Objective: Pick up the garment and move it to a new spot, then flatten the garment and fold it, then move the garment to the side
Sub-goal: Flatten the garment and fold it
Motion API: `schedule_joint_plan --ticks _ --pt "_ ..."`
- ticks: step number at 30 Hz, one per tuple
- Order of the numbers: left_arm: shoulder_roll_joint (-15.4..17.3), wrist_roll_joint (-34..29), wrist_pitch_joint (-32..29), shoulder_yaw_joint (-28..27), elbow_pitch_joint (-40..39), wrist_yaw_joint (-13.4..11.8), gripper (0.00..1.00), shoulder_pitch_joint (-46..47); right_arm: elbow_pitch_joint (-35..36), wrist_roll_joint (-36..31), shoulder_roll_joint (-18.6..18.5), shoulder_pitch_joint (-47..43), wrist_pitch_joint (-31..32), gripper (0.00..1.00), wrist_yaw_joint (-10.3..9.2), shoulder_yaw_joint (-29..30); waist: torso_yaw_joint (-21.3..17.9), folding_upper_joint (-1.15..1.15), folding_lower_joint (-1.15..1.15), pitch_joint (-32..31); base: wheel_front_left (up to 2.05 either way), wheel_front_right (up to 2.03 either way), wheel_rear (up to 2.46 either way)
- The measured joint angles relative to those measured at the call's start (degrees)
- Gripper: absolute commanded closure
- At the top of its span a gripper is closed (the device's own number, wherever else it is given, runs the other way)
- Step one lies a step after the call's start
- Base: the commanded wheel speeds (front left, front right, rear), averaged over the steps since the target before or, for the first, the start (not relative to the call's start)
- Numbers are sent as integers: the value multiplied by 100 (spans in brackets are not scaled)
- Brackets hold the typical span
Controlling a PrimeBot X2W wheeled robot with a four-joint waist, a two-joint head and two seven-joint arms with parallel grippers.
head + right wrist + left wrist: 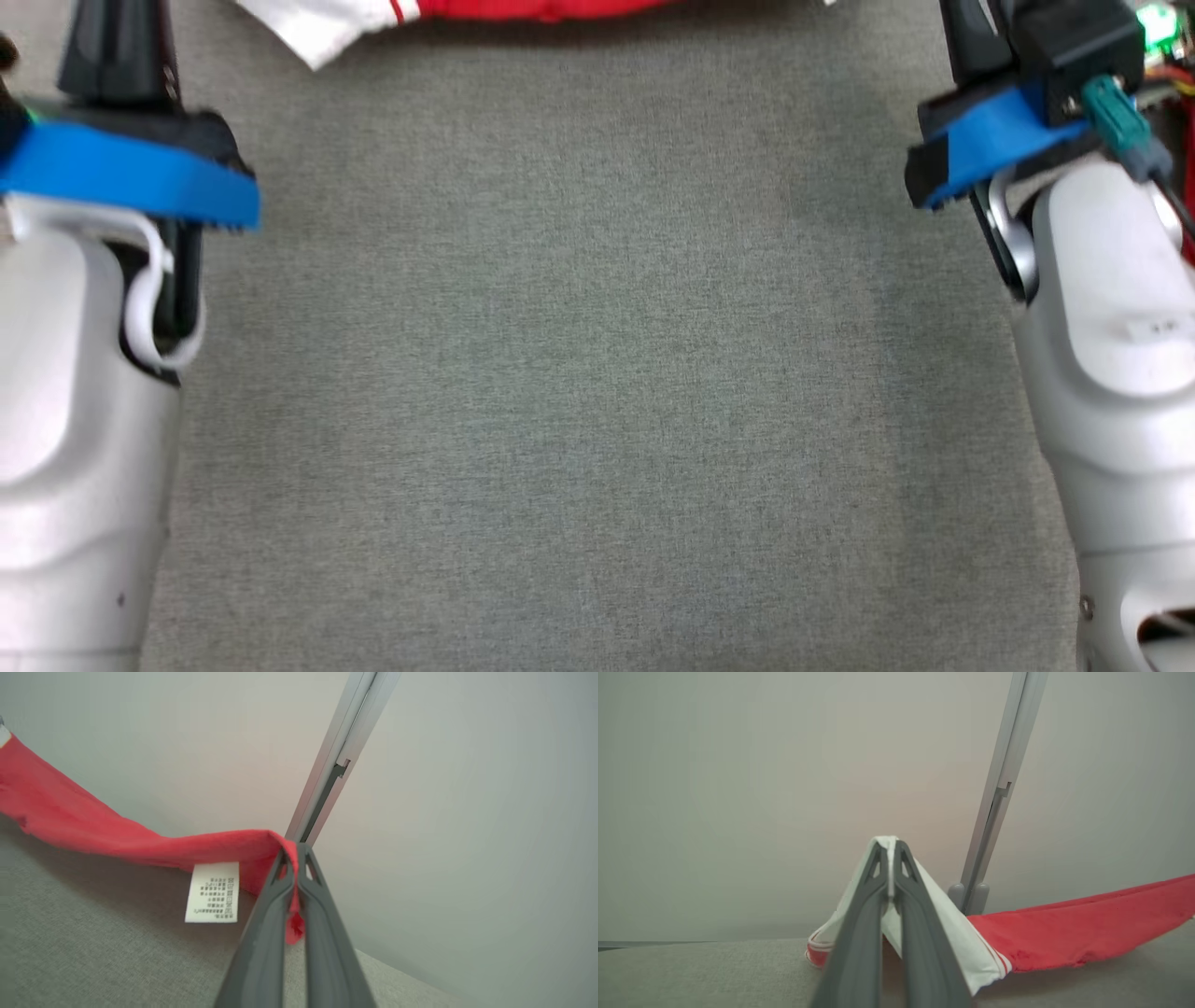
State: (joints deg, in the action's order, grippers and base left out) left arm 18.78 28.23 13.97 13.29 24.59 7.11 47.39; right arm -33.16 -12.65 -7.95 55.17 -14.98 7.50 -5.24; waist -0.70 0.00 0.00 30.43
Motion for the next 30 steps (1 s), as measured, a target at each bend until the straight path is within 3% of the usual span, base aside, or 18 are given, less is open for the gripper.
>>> schedule_joint_plan --ticks 9,17,30 --pt "-137 249 86 -283 -1180 -135 100 -1806 1190 366 20 -1751 -4 100 0 158 140 0 2 -830 0 0 0" --pt "-168 521 29 -433 -2376 -481 100 -3765 1993 447 83 -3457 1 100 0 181 119 0 2 -1683 0 0 0" --pt "131 526 -431 -572 -4250 -1124 100 -6281 4006 603 4 -5812 1003 100 0 202 -72 0 2 -2378 0 0 0"
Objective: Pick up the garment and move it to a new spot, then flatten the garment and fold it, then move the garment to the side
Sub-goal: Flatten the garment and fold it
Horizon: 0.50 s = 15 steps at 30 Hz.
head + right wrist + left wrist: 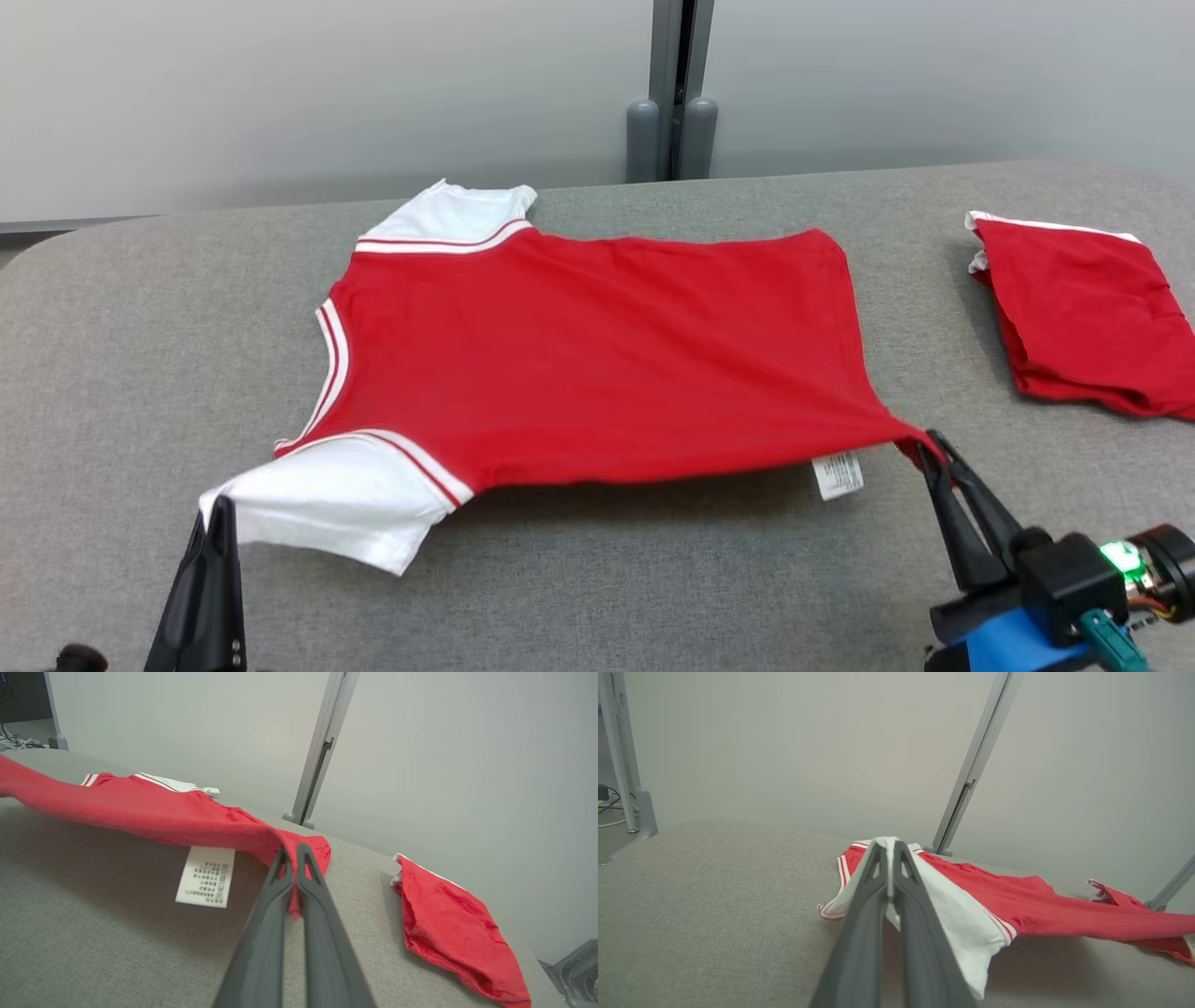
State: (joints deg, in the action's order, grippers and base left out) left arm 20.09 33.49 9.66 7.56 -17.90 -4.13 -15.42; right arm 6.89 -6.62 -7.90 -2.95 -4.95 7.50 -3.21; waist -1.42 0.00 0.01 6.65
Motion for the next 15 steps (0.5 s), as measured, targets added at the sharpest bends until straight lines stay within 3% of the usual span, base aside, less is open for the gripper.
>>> schedule_joint_plan --ticks 6,15 --pt "31 64 -256 63 -243 -89 100 -323 181 156 -129 -230 289 100 0 -194 -16 0 -1 14 0 0 0" --pt "-79 180 -427 350 766 76 100 205 -1156 532 -443 264 379 100 0 -821 -32 0 -2 147 0 0 0"
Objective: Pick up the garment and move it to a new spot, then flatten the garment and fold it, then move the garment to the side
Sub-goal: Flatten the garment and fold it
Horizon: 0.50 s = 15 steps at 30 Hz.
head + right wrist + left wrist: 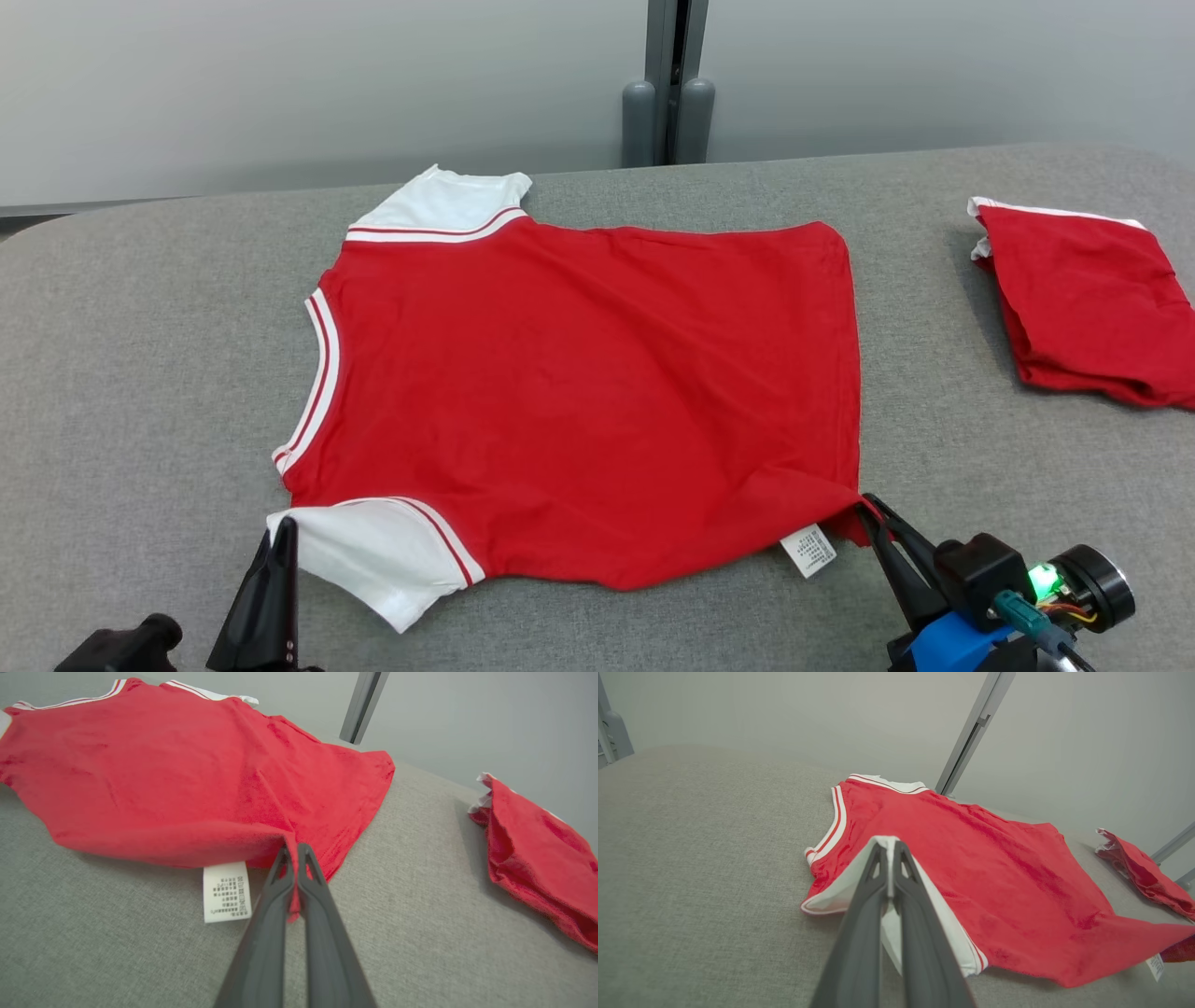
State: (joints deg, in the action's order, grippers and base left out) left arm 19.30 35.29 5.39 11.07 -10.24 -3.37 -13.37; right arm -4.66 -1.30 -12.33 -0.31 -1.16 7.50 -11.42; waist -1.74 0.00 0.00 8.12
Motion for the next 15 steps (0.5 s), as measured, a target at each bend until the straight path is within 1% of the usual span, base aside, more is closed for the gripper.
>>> schedule_joint_plan --ticks 6,10,15 --pt "-25 -64 -33 163 523 186 100 676 -754 238 -67 495 8 100 0 -159 -4 0 0 79 0 0 0" --pt "11 -166 -179 277 760 255 100 1180 -953 360 -119 887 279 100 0 -258 -32 0 0 152 0 0 0" --pt "58 -205 -386 313 1177 347 100 2033 -1114 509 -266 1493 546 100 0 -349 -46 0 0 272 0 0 0"
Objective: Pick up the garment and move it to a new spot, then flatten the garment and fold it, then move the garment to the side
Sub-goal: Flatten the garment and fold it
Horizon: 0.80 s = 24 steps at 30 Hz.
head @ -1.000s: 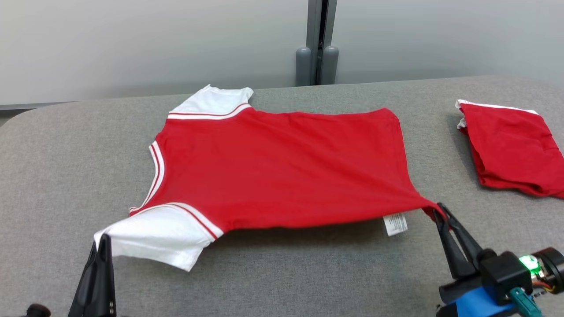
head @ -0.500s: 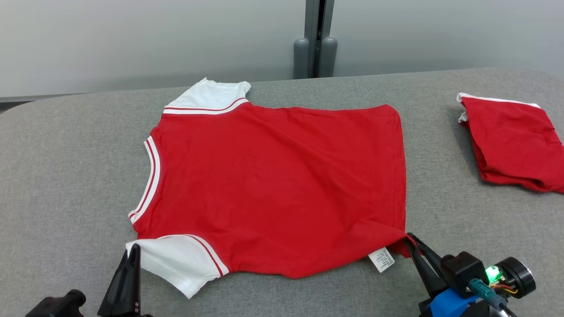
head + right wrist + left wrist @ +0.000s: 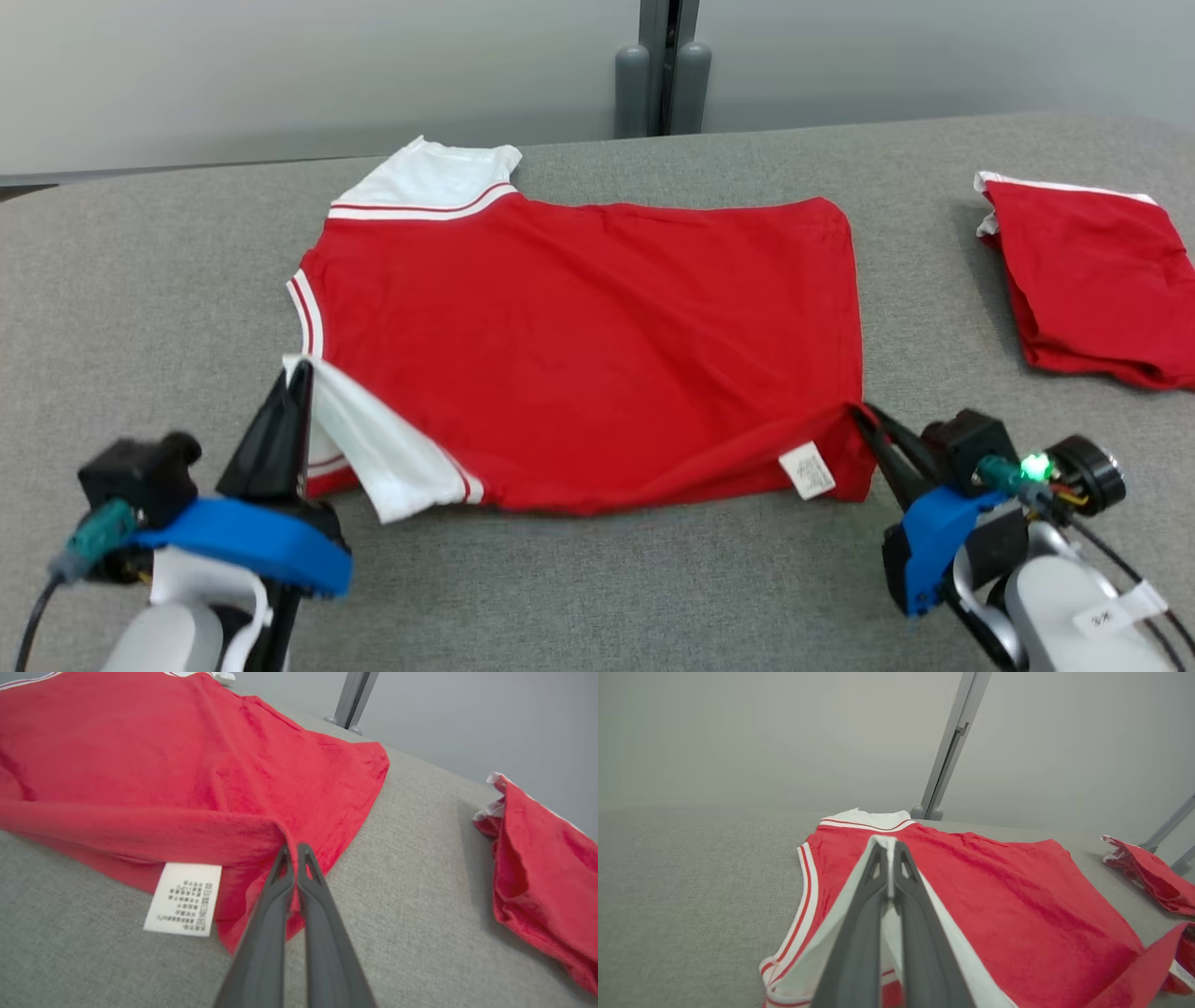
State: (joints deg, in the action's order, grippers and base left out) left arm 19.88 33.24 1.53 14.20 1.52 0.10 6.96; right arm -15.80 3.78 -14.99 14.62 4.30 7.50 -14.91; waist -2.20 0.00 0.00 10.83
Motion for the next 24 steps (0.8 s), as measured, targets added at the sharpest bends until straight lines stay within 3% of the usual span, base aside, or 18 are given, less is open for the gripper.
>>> schedule_joint_plan --ticks 7,17,18,19,20,21,22,24 --pt "-71 -53 5 51 1074 174 100 1151 -605 124 -104 729 63 100 -1 -124 -28 0 0 238 0 0 0" --pt "-215 -234 435 164 2349 296 100 1946 -1324 254 -53 1258 -164 100 0 -453 -97 0 0 445 0 0 0" --pt "-234 -248 475 181 2437 300 100 1983 -1365 264 -33 1290 -233 95 0 -445 -104 0 -1 450 0 0 0" --pt "-253 -248 532 189 2510 318 100 2019 -1397 264 -5 1326 -318 58 0 -423 -109 0 0 452 0 0 0" --pt "-264 -249 606 198 2564 344 75 2053 -1430 240 15 1366 -406 4 0 -399 -114 0 0 454 0 0 0" --pt "-270 -250 670 202 2620 347 44 2084 -1464 204 25 1399 -460 0 0 -389 -118 0 0 453 0 0 0" --pt "-276 -259 734 213 2669 357 0 2107 -1495 164 43 1418 -533 0 0 -361 -121 0 0 449 0 0 0" --pt "-297 -263 828 233 2767 398 0 2140 -1551 98 90 1444 -660 0 -1 -319 -125 0 0 438 0 0 0"
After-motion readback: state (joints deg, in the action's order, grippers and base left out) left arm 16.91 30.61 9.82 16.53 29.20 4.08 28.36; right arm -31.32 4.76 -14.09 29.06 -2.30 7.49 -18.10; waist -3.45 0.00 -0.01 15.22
